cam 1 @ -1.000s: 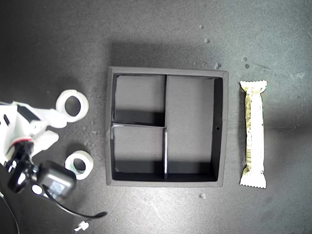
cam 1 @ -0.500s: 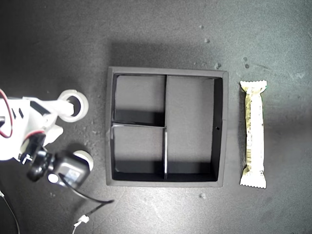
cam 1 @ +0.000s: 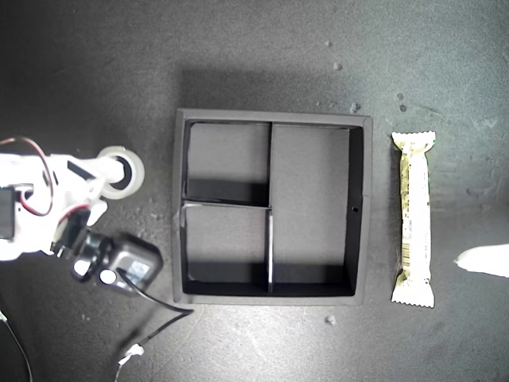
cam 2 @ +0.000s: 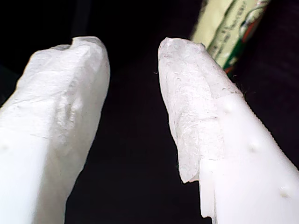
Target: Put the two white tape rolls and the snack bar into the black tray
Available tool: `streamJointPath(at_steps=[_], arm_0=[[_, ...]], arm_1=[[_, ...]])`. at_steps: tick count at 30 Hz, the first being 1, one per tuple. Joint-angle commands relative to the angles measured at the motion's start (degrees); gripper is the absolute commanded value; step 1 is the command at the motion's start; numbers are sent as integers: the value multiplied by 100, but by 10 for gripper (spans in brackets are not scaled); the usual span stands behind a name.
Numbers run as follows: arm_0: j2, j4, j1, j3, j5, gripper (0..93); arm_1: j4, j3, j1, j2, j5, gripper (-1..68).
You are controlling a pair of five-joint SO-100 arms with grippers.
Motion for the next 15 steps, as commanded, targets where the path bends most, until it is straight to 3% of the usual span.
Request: streamJointPath(at_steps=[1, 6, 15], arm_0=[[-650, -97, -97, -404, -62, 143], [-1494, -211, -202, -773, 53, 130], [-1503, -202, -290, -888, 141, 38]], arm_1=[[255, -343, -53, -396, -729, 126], [185, 185, -132, -492, -914, 164], [-598, 615, -62, -1143, -1178, 171]])
